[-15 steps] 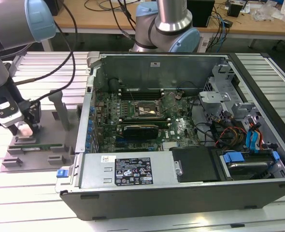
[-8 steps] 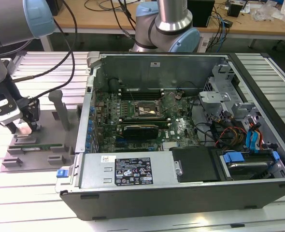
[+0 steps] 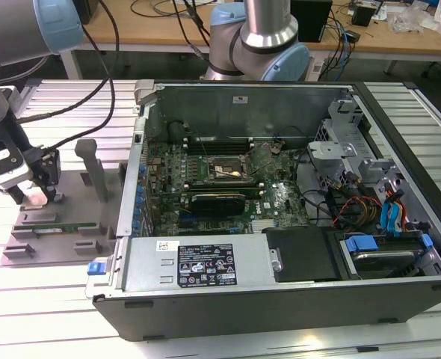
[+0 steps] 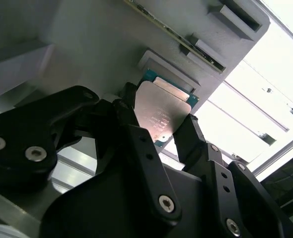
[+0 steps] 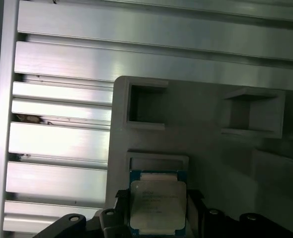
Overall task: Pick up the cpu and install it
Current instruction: 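Pick up the cpu and move it towards the insertion slot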
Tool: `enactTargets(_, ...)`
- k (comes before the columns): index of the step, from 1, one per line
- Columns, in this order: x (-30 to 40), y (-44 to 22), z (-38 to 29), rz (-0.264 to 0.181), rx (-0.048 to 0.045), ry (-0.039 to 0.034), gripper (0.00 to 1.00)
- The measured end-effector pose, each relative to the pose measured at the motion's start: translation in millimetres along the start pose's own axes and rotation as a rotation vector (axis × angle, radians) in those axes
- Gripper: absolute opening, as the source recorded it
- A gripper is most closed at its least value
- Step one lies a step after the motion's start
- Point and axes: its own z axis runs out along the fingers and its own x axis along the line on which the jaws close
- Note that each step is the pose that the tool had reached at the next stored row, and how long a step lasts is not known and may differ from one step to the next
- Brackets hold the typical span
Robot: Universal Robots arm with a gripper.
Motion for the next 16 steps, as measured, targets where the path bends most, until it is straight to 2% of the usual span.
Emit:
enactTargets(11, -0.2, -0.3, -11.5, 0.0, 0.0001, 0.0, 0.55)
enactTargets(16, -0.4, -0.5, -19.4, 0.0, 0.0001, 0.0001, 0.55)
